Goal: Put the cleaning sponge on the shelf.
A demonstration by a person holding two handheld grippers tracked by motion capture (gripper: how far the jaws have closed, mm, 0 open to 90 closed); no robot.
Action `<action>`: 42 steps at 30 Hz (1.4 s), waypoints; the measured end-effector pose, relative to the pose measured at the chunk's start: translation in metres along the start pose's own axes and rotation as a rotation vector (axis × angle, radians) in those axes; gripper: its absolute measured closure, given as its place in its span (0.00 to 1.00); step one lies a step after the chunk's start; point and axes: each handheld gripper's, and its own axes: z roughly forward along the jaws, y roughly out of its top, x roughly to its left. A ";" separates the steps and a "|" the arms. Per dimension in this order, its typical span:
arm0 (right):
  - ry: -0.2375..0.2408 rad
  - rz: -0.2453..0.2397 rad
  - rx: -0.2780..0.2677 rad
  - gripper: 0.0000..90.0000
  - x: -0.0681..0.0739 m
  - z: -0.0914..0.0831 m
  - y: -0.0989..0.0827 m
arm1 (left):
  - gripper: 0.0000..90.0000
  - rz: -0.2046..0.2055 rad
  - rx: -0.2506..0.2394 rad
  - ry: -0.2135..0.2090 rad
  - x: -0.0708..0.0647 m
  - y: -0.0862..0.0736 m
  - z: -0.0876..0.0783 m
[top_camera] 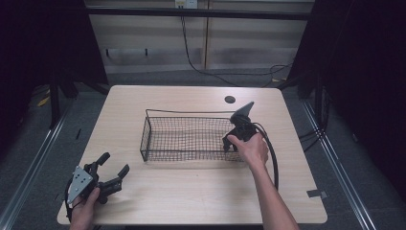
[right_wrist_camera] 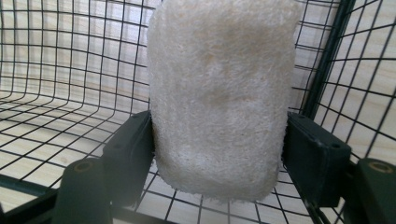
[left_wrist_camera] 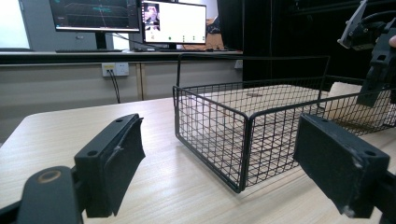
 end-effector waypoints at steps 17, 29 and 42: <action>0.009 0.011 -0.001 0.32 -0.003 0.006 -0.001 | 0.17 0.000 0.000 -0.001 0.000 0.000 0.000; 0.006 -0.007 0.003 0.29 -0.004 0.004 0.000 | 0.17 0.004 0.003 -0.001 0.000 0.000 0.000; 0.010 -0.034 -0.008 0.20 -0.002 0.002 0.000 | 0.17 0.004 0.003 -0.001 0.000 0.000 0.000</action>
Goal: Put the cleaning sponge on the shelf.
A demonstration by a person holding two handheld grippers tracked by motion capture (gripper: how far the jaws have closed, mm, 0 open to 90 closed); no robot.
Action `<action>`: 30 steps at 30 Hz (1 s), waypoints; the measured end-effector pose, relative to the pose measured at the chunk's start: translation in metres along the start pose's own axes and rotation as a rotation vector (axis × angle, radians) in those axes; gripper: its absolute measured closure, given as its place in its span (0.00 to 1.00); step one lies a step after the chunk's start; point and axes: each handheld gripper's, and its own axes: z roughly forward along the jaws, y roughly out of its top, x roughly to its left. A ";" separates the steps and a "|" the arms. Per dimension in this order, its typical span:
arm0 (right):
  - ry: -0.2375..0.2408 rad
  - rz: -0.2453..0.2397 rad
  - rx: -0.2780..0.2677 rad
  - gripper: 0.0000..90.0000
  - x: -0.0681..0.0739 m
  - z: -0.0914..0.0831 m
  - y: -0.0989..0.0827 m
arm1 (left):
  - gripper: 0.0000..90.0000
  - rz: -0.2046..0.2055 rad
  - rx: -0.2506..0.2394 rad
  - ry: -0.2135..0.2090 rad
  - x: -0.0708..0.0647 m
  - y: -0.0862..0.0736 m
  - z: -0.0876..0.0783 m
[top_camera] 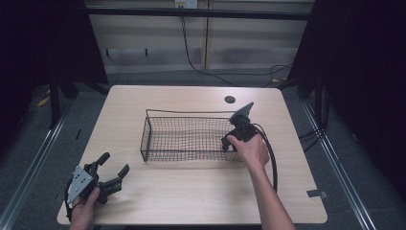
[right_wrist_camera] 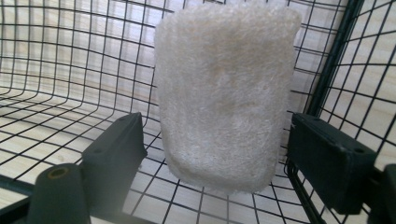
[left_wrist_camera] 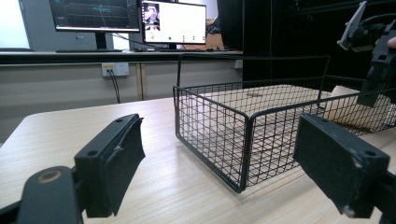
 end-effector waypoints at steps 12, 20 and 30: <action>0.015 -0.017 -0.016 0.17 -0.002 -0.007 -0.001 | 0.17 -0.004 -0.003 0.001 0.000 0.000 0.000; 0.038 -0.035 -0.051 0.18 -0.003 -0.015 -0.004 | 0.17 -0.004 -0.003 0.001 0.000 0.000 0.000; 0.094 -0.050 -0.088 0.18 -0.007 -0.027 -0.009 | 0.17 -0.004 -0.003 0.001 0.000 0.000 0.000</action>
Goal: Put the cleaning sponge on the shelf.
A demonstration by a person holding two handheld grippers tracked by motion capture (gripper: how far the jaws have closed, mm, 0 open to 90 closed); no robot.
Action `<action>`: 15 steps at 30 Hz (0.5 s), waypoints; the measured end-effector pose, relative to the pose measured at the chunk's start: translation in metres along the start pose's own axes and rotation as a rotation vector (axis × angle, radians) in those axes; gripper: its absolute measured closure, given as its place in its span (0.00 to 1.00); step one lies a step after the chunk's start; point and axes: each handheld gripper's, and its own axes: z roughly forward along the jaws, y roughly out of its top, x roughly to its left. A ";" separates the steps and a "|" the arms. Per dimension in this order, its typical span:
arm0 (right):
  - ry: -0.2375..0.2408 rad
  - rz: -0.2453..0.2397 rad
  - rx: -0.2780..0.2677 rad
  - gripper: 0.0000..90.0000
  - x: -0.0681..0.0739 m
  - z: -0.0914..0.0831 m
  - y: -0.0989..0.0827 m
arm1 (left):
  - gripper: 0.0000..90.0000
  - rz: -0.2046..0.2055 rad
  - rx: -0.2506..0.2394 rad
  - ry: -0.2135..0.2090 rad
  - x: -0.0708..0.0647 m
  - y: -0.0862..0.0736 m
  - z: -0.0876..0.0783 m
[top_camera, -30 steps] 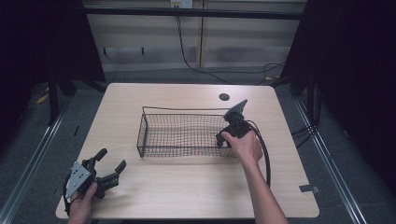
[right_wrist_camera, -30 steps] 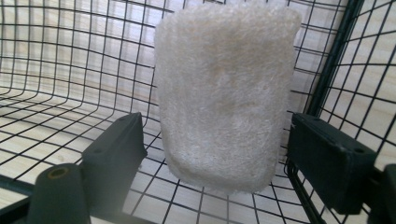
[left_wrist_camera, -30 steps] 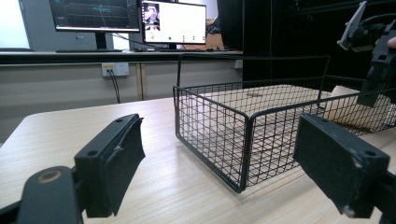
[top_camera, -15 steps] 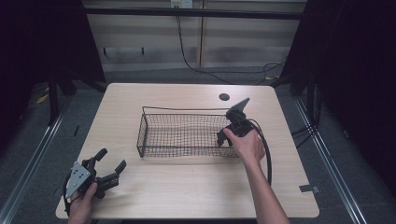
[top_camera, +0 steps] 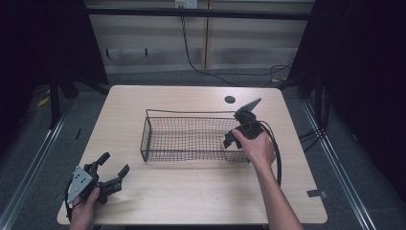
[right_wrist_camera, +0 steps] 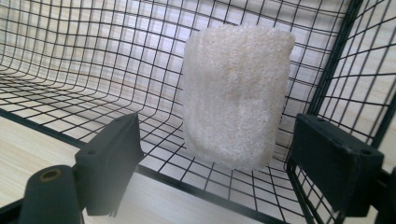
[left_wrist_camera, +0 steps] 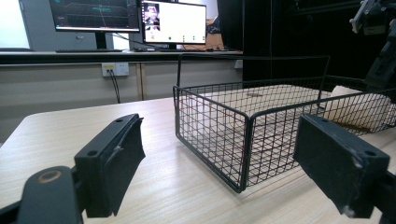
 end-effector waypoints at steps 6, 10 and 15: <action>0.049 -0.023 -0.024 0.19 0.000 -0.006 -0.004 | 0.17 0.001 0.001 0.000 0.000 0.000 0.000; 0.071 -0.047 -0.033 0.20 0.003 -0.008 -0.006 | 0.17 0.000 0.000 0.000 0.000 0.000 0.000; 0.092 -0.067 -0.053 0.21 0.006 -0.013 -0.010 | 0.17 0.000 0.000 0.000 0.000 0.000 0.000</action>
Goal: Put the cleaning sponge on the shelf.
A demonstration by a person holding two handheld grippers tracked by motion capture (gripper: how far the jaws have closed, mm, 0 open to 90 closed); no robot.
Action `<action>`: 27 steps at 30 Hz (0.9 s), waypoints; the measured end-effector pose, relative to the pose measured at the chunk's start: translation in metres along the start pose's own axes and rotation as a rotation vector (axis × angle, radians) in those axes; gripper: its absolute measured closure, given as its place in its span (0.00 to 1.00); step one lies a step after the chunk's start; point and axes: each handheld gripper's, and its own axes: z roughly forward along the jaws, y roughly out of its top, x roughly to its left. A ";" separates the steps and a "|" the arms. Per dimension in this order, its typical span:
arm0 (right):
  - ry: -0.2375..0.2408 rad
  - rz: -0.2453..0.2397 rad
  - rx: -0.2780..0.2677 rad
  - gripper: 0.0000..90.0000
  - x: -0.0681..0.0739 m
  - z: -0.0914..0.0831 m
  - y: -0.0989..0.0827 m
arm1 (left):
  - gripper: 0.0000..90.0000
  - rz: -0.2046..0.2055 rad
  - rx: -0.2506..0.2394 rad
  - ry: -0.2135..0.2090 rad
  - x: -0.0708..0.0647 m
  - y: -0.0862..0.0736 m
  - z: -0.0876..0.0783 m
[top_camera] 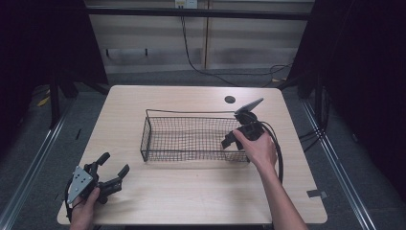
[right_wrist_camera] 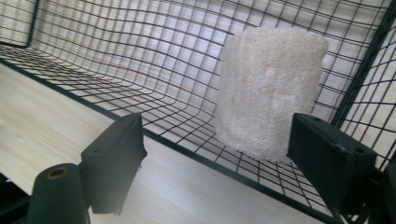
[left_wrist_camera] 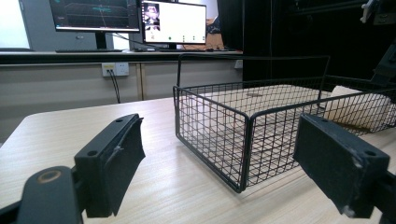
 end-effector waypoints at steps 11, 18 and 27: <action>0.068 -0.032 -0.058 0.24 0.005 -0.010 -0.014 | 0.17 0.000 0.000 0.000 0.000 0.000 0.000; 0.096 -0.084 -0.107 0.24 0.015 -0.018 -0.023 | 0.17 0.000 0.000 0.000 0.000 0.000 0.000; 0.132 -0.155 -0.143 0.25 0.032 -0.023 -0.039 | 0.17 0.000 0.000 0.001 0.000 0.000 0.000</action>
